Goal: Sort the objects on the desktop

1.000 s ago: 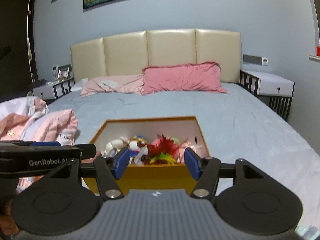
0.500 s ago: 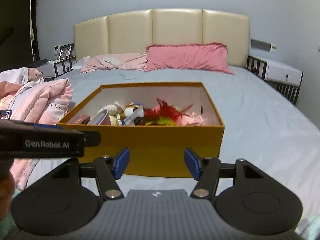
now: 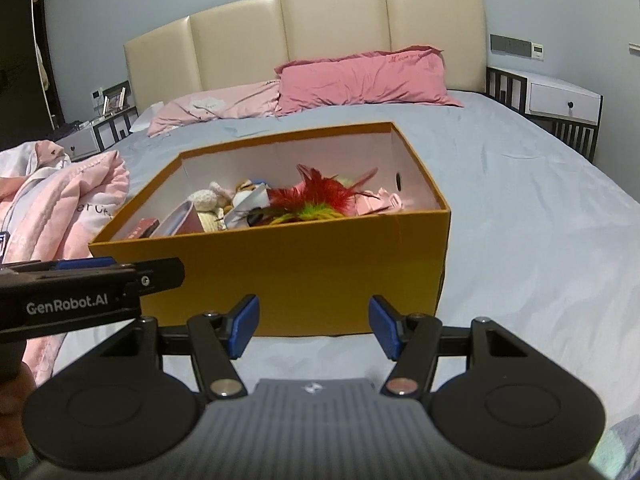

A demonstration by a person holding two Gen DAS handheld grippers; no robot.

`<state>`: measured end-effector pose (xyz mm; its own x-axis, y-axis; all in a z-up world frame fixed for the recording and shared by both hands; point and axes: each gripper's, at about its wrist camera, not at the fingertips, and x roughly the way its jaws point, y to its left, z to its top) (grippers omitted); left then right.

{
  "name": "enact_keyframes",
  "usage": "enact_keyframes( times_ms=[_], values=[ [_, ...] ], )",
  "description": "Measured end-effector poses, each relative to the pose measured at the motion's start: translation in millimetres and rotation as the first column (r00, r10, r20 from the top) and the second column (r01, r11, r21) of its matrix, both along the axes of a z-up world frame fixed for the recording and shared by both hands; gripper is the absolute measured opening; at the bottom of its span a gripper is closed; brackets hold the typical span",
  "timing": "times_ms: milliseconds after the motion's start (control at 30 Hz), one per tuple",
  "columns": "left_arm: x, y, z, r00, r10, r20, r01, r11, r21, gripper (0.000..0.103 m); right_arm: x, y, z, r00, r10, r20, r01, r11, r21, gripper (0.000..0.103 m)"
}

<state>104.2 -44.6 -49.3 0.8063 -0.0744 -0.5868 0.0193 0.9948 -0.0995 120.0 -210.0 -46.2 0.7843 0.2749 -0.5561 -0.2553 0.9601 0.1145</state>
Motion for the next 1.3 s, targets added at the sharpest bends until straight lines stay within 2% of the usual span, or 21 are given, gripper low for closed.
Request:
enact_keyframes(
  times_ms=[433,1300],
  values=[
    [1.3,-1.4,-8.1,0.999,-0.003,-0.050,0.003,1.000,0.017,0.088,-1.7,-0.5,-0.4,1.000,-0.014,0.001,0.014,1.000,0.005,0.063],
    [0.3,-1.2,-8.1,0.998,0.010,-0.055,-0.008,0.999,0.035,0.088,-4.9,2.9,-1.7,1.000,-0.012,0.003,0.012,1.000,-0.013,0.063]
  ],
)
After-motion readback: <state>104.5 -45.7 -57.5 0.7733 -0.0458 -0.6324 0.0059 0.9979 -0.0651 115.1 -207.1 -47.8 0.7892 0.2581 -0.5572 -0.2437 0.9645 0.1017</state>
